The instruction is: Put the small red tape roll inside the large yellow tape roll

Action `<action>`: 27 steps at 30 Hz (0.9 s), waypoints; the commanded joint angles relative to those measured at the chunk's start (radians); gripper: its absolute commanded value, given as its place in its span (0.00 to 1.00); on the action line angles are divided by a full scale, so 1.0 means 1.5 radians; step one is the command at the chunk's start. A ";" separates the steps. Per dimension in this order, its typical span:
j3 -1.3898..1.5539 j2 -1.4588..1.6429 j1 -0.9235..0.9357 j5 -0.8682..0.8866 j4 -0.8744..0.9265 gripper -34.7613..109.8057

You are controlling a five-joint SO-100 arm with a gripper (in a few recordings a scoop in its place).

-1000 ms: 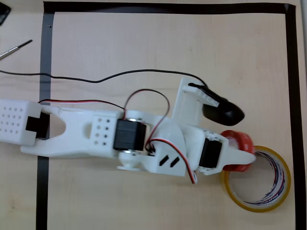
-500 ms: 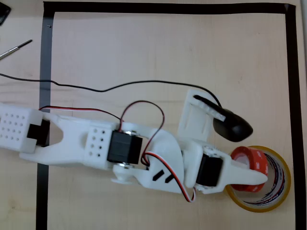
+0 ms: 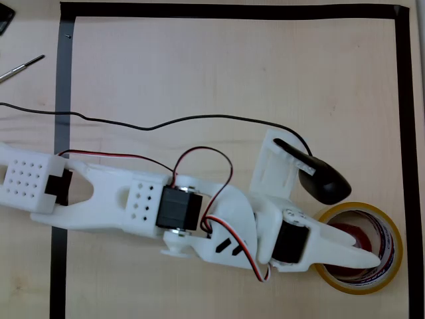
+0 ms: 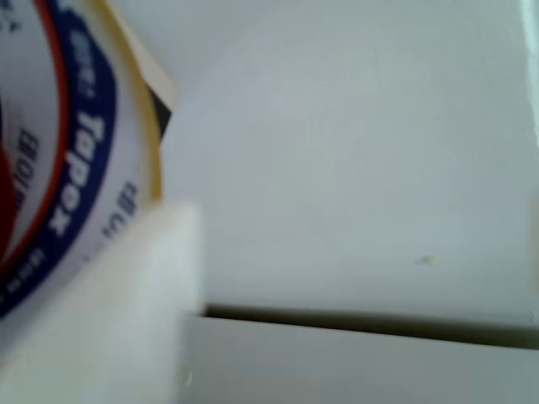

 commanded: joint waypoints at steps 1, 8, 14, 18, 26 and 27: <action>-0.092 0.077 0.008 0.029 0.055 0.38; -0.092 0.176 -0.021 0.029 0.355 0.37; -0.092 0.256 -0.045 0.022 0.583 0.37; -0.092 0.313 -0.057 0.014 0.718 0.34; 0.310 0.647 -0.069 -0.006 0.771 0.24; 0.373 0.692 -0.076 -0.011 0.771 0.24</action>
